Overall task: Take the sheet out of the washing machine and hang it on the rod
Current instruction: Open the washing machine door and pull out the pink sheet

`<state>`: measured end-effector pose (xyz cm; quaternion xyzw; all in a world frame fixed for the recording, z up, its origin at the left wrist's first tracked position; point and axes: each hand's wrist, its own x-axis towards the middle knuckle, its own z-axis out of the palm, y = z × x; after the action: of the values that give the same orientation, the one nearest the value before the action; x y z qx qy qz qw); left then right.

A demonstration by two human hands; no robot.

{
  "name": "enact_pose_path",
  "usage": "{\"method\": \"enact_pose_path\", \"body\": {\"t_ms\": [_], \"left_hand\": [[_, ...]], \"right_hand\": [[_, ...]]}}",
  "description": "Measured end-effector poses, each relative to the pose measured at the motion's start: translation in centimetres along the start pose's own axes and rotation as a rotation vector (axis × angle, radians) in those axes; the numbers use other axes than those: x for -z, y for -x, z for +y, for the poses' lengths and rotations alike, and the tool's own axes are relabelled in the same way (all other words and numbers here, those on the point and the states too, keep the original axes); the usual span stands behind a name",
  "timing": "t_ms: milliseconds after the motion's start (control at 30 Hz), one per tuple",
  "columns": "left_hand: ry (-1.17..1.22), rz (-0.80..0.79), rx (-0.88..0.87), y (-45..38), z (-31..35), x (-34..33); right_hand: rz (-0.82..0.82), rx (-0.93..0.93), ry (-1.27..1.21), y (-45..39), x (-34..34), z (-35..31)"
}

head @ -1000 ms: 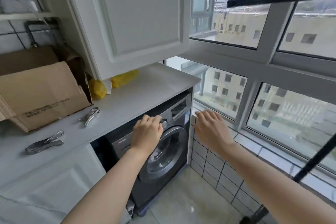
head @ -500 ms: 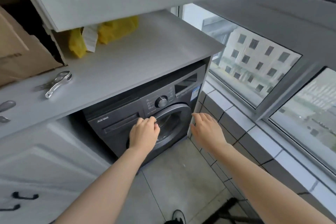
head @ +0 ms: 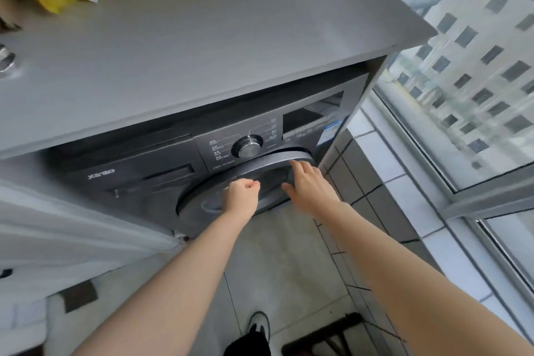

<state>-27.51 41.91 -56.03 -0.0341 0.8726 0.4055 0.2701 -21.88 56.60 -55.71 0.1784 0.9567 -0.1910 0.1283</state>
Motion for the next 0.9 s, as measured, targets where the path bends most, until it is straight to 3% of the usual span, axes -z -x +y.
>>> {"method": "enact_pose_path", "body": {"t_ms": [200,333,600,900], "left_hand": [[0.446,-0.080,0.358,-3.1,0.2,-1.9],[0.730,-0.114,0.504,-4.4,-0.1,-2.7],[1.099,-0.077,0.507,-5.2,0.5,-4.0],[1.059,-0.025,0.465,-4.6,-0.6,-5.0]], "right_hand": [[-0.090,0.036,0.045,-4.8,-0.8,1.0],[-0.118,0.040,0.068,-6.5,-1.8,1.8],[-0.082,0.102,-0.011,-7.8,-2.7,3.2],[0.000,0.092,0.000,-6.5,-3.0,3.5]]}}
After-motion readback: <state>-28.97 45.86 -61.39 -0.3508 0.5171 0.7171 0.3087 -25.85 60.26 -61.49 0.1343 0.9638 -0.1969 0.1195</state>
